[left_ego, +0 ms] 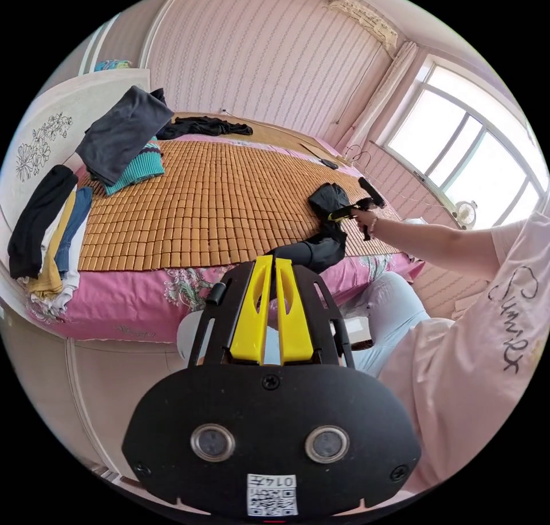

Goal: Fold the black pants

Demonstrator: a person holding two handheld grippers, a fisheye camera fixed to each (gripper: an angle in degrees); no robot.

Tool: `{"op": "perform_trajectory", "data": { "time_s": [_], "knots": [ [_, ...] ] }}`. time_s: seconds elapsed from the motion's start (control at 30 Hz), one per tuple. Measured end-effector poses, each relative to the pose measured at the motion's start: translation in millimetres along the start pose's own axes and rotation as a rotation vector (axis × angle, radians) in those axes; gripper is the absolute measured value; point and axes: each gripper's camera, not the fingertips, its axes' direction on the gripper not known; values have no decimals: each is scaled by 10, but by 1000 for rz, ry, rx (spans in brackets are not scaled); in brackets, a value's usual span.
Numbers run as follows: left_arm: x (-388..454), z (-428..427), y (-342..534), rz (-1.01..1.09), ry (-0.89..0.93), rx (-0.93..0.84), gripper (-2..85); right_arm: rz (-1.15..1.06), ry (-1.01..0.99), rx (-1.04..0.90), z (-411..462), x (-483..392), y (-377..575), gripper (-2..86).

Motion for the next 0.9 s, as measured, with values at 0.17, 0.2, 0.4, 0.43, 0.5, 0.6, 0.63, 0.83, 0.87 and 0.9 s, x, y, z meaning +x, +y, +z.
{"op": "perform_trajectory", "data": {
  "time_s": [0.17, 0.2, 0.4, 0.43, 0.5, 0.6, 0.63, 0.83, 0.87, 0.9],
  "knots": [
    [-97, -192, -998, 63, 20, 215, -10, -64, -377, 577, -1734, 376, 93, 16],
    [-43, -321, -1168, 95, 14, 284, -10, -106, -385, 645, -1931, 382, 182, 16],
    [-92, -219, -1041, 131, 12, 333, -9, -374, -458, 894, -2452, 636, 1572, 13],
    [-170, -19, -896, 102, -8, 274, -9, -336, -480, 812, -2219, 730, 1790, 12],
    [-297, 349, -645, 71, -77, 155, -8, -203, -456, 618, -1702, 867, 2035, 12],
    [-589, 1027, -191, 21, -226, -67, 0, 43, -359, 205, -758, 994, 2269, 8],
    [-739, 1254, -41, -24, -232, -169, 8, 81, -383, 154, -581, 995, 2338, 4],
    [-1012, 1195, 210, -185, -216, -169, 48, -67, -403, 189, -689, 696, 2149, 1],
    [-1002, 1141, 196, -181, -229, -155, 49, -136, -351, 159, -702, 530, 2033, 4],
    [-980, 1035, 162, -160, -248, -125, 53, -173, -330, 147, -699, 435, 1974, 5]
  ]
}}
